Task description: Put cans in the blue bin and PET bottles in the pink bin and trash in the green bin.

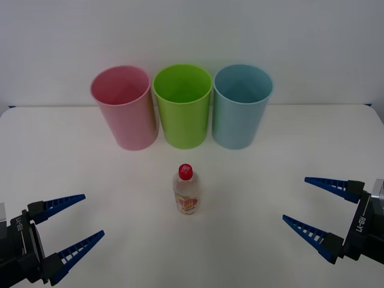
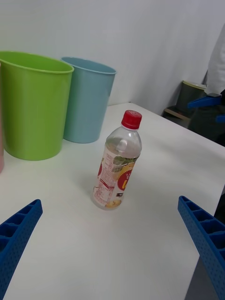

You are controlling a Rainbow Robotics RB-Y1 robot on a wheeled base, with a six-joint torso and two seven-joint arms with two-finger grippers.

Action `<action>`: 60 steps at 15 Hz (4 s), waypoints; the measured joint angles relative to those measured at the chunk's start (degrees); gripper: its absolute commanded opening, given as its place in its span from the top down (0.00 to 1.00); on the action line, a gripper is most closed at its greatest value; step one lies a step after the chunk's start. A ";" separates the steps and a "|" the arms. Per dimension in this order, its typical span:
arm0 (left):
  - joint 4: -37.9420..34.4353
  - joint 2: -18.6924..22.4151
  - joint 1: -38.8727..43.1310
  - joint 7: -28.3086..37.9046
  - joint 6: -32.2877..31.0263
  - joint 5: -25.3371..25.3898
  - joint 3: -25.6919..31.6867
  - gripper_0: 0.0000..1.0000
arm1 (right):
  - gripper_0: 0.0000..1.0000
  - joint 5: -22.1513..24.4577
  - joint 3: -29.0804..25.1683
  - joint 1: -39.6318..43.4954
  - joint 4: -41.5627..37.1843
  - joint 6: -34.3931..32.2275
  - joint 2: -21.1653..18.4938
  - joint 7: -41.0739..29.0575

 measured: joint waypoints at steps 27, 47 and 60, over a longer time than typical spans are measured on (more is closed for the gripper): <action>-1.29 0.52 0.88 -0.93 -0.20 -2.32 1.14 0.00 | 0.00 0.00 0.00 0.00 0.00 0.00 0.00 0.00; 14.49 -6.07 -20.31 -11.49 20.76 -9.33 -27.46 0.00 | 0.00 0.01 0.00 0.00 0.01 0.00 0.00 0.00; 21.44 -10.53 -27.81 -10.52 25.46 -12.80 -32.43 0.07 | 0.00 0.01 0.00 0.00 0.01 0.00 0.00 0.00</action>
